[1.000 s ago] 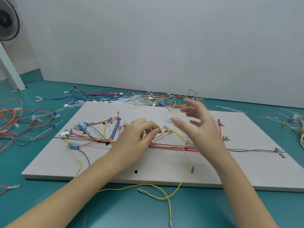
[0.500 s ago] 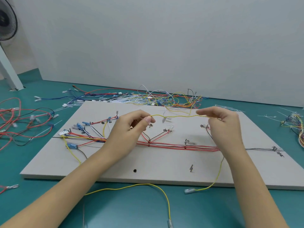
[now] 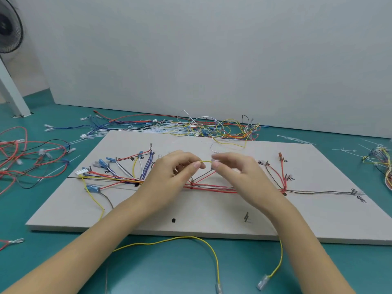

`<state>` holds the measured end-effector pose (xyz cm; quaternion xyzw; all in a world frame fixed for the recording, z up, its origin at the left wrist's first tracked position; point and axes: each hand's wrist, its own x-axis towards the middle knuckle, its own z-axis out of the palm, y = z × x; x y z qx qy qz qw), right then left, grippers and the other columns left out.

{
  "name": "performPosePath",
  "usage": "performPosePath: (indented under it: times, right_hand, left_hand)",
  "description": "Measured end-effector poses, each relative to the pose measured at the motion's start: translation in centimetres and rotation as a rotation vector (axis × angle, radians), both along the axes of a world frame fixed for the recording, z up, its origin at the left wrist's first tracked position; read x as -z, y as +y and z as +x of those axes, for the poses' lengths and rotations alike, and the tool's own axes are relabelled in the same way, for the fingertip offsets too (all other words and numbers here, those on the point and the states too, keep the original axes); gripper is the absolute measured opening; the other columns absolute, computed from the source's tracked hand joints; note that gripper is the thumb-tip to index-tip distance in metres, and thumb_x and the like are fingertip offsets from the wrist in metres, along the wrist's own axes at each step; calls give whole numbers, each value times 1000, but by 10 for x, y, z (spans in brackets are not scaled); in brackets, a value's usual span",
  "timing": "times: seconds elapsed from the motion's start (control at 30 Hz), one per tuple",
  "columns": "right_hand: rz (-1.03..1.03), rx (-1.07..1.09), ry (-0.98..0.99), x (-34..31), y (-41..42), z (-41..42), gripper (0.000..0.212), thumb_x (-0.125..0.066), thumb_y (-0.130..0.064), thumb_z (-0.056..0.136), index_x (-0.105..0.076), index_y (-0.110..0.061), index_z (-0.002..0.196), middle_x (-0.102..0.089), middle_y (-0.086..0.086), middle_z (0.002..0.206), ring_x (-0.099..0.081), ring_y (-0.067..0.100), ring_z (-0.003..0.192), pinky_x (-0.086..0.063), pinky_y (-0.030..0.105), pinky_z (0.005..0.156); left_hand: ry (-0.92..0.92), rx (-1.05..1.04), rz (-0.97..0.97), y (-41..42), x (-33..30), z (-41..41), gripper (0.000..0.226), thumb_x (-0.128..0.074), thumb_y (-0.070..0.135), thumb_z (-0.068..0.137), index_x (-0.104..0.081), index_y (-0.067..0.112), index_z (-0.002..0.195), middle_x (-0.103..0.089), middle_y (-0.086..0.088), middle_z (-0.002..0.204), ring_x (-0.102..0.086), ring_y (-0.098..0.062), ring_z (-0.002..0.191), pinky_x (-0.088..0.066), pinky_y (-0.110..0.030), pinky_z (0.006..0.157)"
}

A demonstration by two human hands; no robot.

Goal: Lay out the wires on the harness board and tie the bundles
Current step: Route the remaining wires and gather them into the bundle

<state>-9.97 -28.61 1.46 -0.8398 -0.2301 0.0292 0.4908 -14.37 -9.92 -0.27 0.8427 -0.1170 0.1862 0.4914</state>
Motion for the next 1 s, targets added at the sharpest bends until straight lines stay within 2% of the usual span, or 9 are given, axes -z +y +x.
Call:
performPosePath:
  times: [0.1, 0.23, 0.33, 0.5, 0.57, 0.63, 0.73, 0.9, 1.0]
  right_hand:
    - [130, -43, 64, 2, 3, -1, 14, -61, -17, 93, -72, -12, 101, -70, 3, 69, -66, 9, 67, -47, 19, 66]
    - [238, -31, 130, -1, -7, 5, 12, -63, -11, 92, -75, -7, 91, -56, -3, 54, -46, 10, 43, -38, 18, 46]
    - [95, 12, 91, 3, -10, 7, 11, -67, -11, 88, -76, -10, 82, -54, -6, 52, -41, 7, 48, -33, 15, 46]
    - [-83, 64, -24, 7, -7, 7, 12, -72, -11, 82, -76, -15, 72, -63, 4, 59, -43, 4, 50, -33, 12, 48]
    - [-123, 85, -54, 5, -9, 9, 15, -72, -13, 81, -74, -20, 68, -65, -4, 58, -45, 1, 49, -35, 13, 50]
    - [-180, 123, -82, 3, -15, 11, 14, -72, -18, 82, -72, -21, 69, -53, -15, 46, -43, 0, 47, -33, 18, 50]
    - [-208, 151, -67, 1, -23, 14, 15, -69, -23, 85, -69, -19, 71, -42, -15, 40, -38, 4, 44, -29, 25, 51]
    - [-305, 189, -48, -1, -20, 12, 19, -68, -22, 83, -64, -23, 64, -54, -10, 58, -49, 10, 58, -35, 25, 56]
    - [-352, 220, -65, 0, -18, 12, 20, -68, -23, 82, -63, -23, 63, -58, -8, 62, -53, 11, 61, -34, 25, 55]
  left_hand:
    - [26, -16, -39, 1, 0, 1, 15, -63, 19, 92, -77, 25, 93, -53, 0, 83, -47, -8, 67, -35, -13, 60]
    - [135, 26, 32, 4, 1, 3, 17, -69, 16, 88, -77, 31, 92, -52, 6, 79, -49, 4, 61, -35, -9, 60]
    - [178, 1, 119, 7, 5, 3, 16, -75, 14, 83, -79, 29, 86, -58, 7, 72, -53, 1, 63, -35, -9, 60]
    - [107, -132, 246, 11, 11, 5, 12, -78, 10, 78, -77, 22, 77, -68, 9, 73, -61, -5, 69, -41, -10, 63]
    - [91, -115, 271, 12, 12, 6, 12, -78, 11, 78, -77, 23, 76, -66, 10, 74, -60, -4, 70, -39, -8, 63]
    - [76, -90, 295, 12, 12, 5, 14, -78, 10, 78, -76, 24, 76, -65, 10, 75, -60, -3, 71, -39, -7, 63]
    - [52, -61, 313, 14, 12, 5, 16, -77, 10, 79, -76, 25, 76, -65, 12, 74, -61, -2, 73, -38, -6, 63]
    - [40, -66, 327, 15, 12, 5, 12, -79, 14, 77, -76, 25, 79, -66, 14, 71, -61, -3, 73, -39, -7, 63]
    - [55, -89, 244, 13, 14, 5, 10, -82, 18, 76, -75, 24, 81, -69, 11, 67, -64, -3, 68, -44, -9, 63]
